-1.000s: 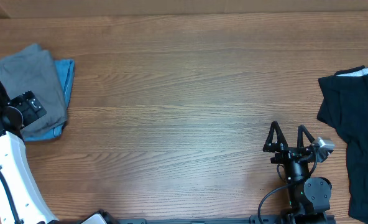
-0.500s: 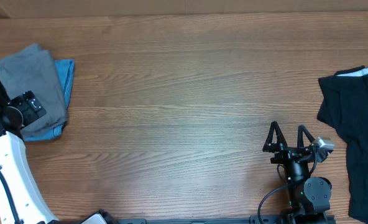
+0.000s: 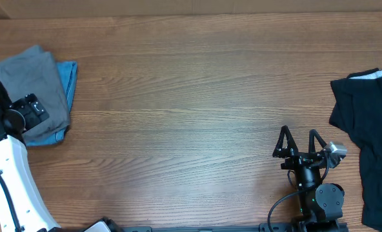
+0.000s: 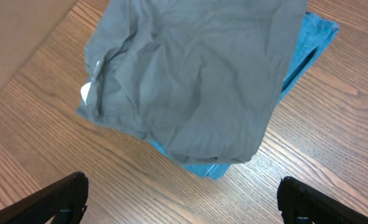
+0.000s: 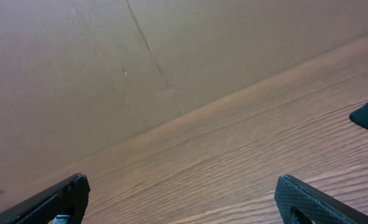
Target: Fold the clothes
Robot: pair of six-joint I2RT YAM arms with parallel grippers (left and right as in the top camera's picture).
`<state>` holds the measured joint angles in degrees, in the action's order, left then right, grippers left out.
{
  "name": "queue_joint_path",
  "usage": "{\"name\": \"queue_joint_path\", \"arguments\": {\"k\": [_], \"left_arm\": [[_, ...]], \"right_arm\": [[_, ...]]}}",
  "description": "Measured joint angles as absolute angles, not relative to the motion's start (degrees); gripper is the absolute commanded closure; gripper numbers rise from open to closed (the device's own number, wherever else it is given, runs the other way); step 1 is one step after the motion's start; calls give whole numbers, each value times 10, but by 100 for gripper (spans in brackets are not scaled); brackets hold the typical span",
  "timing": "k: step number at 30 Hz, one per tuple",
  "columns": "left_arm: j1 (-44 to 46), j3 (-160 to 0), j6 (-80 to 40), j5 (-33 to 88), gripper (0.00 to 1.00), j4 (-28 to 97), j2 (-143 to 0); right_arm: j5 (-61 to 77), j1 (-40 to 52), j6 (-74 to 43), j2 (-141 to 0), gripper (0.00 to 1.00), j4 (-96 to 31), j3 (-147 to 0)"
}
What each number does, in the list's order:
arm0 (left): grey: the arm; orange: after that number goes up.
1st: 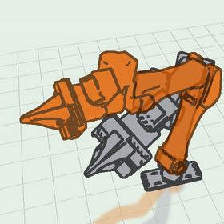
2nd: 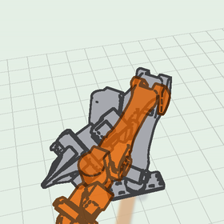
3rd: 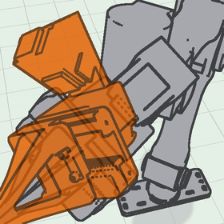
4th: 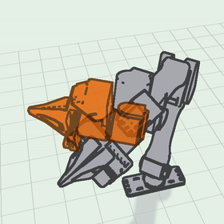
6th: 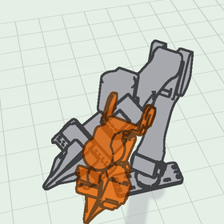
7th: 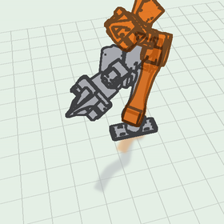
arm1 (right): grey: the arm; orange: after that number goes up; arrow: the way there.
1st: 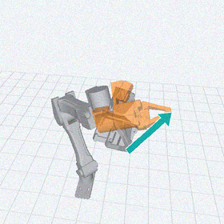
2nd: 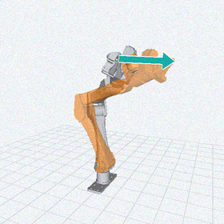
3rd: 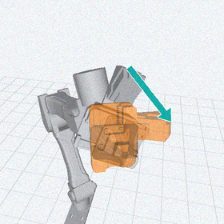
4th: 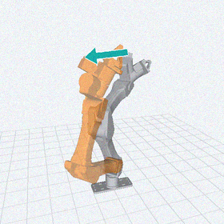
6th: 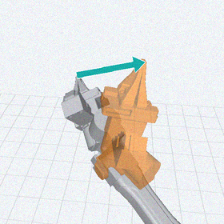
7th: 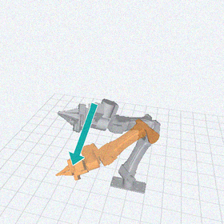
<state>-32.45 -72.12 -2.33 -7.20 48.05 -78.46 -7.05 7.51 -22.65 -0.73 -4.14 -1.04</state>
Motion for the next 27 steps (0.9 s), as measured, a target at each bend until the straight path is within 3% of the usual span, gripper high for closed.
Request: {"name": "queue_joint_path", "arguments": {"k": [8, 17, 27], "left_arm": [[-284, -699, -23, -76, 0, 481, -743], [-73, -588, -23, -76, 0, 480, -497], [-48, -445, -23, -76, 0, 483, -335]], "right_arm": [[-70, 75, -226, -7, 0, -42, -10], [-71, 75, -227, -7, 0, -42, -10], [-70, 75, -226, -7, 0, -41, -11]]}}
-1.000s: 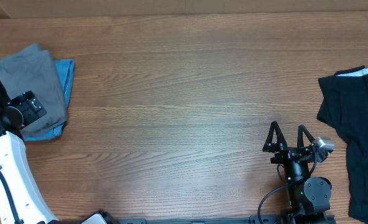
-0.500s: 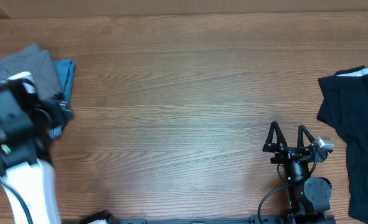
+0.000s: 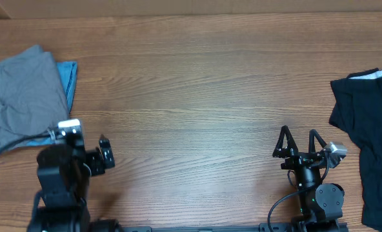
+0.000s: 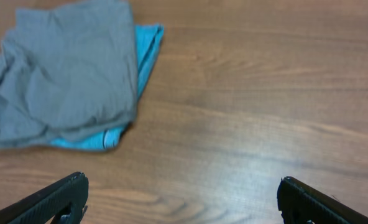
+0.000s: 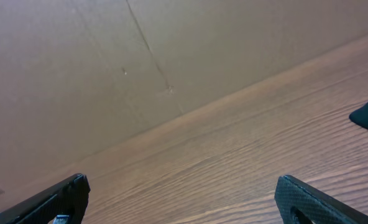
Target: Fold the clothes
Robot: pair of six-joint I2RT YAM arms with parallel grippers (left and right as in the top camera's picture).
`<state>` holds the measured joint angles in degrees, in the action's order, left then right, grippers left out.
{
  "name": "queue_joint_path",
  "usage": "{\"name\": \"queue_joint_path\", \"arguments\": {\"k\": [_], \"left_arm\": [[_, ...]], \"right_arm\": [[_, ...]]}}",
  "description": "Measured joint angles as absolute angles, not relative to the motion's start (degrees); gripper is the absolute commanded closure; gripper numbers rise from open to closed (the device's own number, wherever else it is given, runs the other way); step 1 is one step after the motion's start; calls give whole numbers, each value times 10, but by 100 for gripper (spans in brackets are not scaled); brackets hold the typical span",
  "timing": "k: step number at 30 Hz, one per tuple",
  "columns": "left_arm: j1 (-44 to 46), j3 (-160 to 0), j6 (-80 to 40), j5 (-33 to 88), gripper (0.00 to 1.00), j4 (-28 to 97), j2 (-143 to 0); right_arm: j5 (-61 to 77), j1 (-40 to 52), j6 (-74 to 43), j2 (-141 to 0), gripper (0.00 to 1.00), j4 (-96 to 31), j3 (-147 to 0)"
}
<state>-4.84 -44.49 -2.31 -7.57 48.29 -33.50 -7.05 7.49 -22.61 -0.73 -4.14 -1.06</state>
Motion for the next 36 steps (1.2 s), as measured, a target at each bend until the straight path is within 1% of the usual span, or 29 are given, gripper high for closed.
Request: {"name": "queue_joint_path", "arguments": {"k": [7, 10, 17, 18, 24, 27, 30, 36], "left_arm": [[-48, -331, -23, -76, 0, 476, -238], [-48, -280, -26, -63, 0, 435, -201], [-48, -155, -64, 7, 0, 281, -129], [-48, -147, -68, 16, 0, 267, -125], [-48, -94, -83, 73, 0, 96, -113], [-48, -72, -88, 95, 0, 43, -112], [-48, -56, -89, 110, 0, 18, -112], [-23, -37, -89, 112, 0, 16, -112]], "right_arm": [[-71, 75, -226, -7, 0, -41, -10], [-70, 75, -226, -7, 0, -41, -10], [-70, 75, -227, -7, 0, -41, -10], [-71, 75, -226, -7, 0, -41, -10], [-71, 75, -226, -7, 0, -41, -10], [-71, 75, -226, -7, 0, -41, -11], [-71, 75, -226, -7, 0, -42, -10], [-71, 75, -226, -7, 0, -42, -10]]}}
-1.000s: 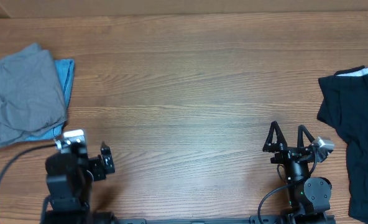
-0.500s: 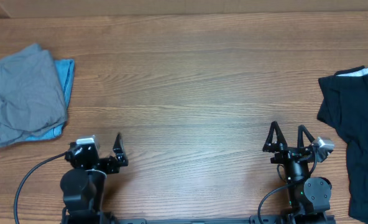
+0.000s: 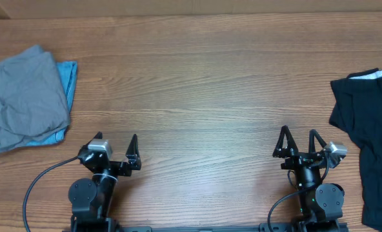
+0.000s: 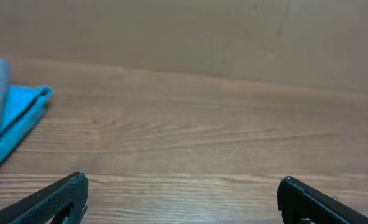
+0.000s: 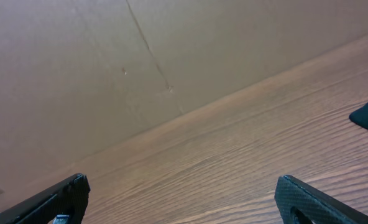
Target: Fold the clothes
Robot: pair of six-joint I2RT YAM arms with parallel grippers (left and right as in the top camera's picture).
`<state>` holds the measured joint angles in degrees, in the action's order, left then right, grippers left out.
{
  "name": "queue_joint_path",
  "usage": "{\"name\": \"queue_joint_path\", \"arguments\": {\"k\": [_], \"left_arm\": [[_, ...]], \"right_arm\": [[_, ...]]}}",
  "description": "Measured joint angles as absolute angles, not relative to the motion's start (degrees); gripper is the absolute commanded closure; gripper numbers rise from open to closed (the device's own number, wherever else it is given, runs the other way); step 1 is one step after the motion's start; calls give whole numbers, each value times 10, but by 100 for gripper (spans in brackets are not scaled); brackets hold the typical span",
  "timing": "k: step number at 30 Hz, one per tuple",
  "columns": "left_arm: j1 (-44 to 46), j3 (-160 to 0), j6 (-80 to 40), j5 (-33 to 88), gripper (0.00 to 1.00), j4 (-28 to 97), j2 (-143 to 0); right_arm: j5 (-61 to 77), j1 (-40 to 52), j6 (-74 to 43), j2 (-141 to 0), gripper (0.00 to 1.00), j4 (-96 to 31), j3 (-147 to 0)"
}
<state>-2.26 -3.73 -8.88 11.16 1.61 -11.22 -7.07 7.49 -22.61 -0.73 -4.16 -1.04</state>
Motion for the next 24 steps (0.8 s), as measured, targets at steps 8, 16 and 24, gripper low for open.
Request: {"name": "queue_joint_path", "arguments": {"k": [8, 16, 24], "left_arm": [[-11, -13, -91, 109, 0, 29, -51], [-8, -6, -91, 96, 0, 36, -10], [16, -6, -107, 50, 0, 42, -10]], "right_arm": [[-70, 75, -226, -7, 0, -41, -11], [-71, 75, -226, -7, 0, -42, -10], [-71, 75, -225, -7, 0, -41, -10]]}}
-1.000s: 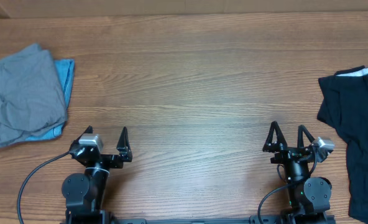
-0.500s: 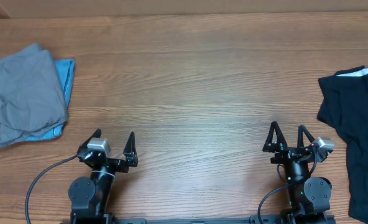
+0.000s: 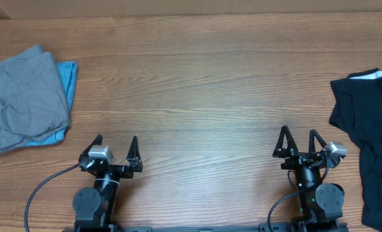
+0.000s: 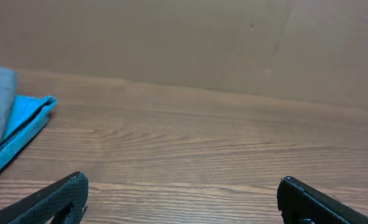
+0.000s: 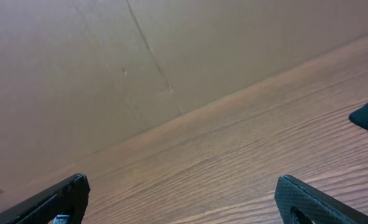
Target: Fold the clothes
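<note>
A folded grey garment (image 3: 24, 96) lies on a folded blue one (image 3: 66, 76) at the table's far left; the blue edge (image 4: 19, 127) shows in the left wrist view. A crumpled black garment (image 3: 371, 129) lies at the right edge, a corner of it in the right wrist view. My left gripper (image 3: 115, 143) rests open at the front left, empty. At the front right my right gripper (image 3: 299, 138) is open too, holding nothing.
The wooden table (image 3: 197, 90) stretches between the two piles. A brown wall (image 4: 171, 43) stands behind the table's far edge. A white label or cloth (image 3: 375, 75) peeks from under the black garment's top.
My left gripper has shifted slightly at the front left and now points straight toward the far edge. The right arm and the garments are unchanged.
My left gripper was open over the grey and blue pile at the far left. Then it was off the pile, nearer the table's front. After that it was at the front left, where it rests now. The right gripper stayed parked throughout.
</note>
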Robot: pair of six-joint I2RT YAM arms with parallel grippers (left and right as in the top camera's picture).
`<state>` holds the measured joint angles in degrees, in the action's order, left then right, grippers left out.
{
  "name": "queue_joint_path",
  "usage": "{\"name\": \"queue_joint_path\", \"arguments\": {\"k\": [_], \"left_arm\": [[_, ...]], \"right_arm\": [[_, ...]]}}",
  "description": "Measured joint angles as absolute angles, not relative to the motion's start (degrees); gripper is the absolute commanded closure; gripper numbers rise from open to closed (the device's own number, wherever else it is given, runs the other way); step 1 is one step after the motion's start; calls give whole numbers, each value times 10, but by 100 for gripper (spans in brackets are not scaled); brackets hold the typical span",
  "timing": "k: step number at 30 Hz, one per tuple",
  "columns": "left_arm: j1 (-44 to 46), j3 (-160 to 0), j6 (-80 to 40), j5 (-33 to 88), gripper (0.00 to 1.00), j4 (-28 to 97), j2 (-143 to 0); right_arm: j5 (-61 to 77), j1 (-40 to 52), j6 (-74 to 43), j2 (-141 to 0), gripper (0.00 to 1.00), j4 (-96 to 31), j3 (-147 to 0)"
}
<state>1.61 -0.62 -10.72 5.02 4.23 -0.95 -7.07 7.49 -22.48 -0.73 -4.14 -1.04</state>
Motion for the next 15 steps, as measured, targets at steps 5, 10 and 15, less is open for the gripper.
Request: {"name": "queue_joint_path", "arguments": {"k": [5, 10, 15], "left_arm": [[19, -6, -109, 33, 0, 43, -10], [19, -6, -110, 27, 0, 43, -10], [19, -6, -110, 27, 0, 43, -10]], "right_arm": [[-71, 75, -225, -7, 0, -42, -10], [-71, 75, -225, -7, 0, -42, -10], [-71, 75, -225, -7, 0, -42, -10]]}}
